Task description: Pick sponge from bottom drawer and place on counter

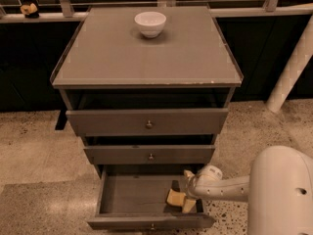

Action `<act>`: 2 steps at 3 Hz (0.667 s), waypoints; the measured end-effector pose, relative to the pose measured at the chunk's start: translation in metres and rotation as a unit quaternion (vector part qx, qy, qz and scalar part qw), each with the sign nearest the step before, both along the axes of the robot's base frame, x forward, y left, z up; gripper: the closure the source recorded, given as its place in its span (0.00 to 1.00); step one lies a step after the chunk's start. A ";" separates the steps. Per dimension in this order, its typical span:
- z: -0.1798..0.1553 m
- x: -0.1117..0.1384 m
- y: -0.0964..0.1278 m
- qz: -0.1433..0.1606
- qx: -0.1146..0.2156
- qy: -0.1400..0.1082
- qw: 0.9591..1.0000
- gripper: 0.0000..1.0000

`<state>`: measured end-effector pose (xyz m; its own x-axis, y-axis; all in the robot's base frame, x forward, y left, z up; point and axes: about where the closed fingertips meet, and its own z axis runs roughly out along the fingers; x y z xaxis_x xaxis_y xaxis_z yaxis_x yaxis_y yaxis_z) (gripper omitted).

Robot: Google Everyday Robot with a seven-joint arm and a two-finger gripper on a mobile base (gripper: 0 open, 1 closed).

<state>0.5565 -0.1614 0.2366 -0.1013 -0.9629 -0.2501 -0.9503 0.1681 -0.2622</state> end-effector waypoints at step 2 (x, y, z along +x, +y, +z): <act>-0.037 0.006 0.015 -0.014 0.007 -0.012 1.000 0.00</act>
Offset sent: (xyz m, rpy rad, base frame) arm 0.0034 0.0240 -0.0547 0.0128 -0.0365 -0.0462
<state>0.5626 -0.1467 0.2000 -0.1214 -0.9563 -0.2659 -0.9389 0.1975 -0.2819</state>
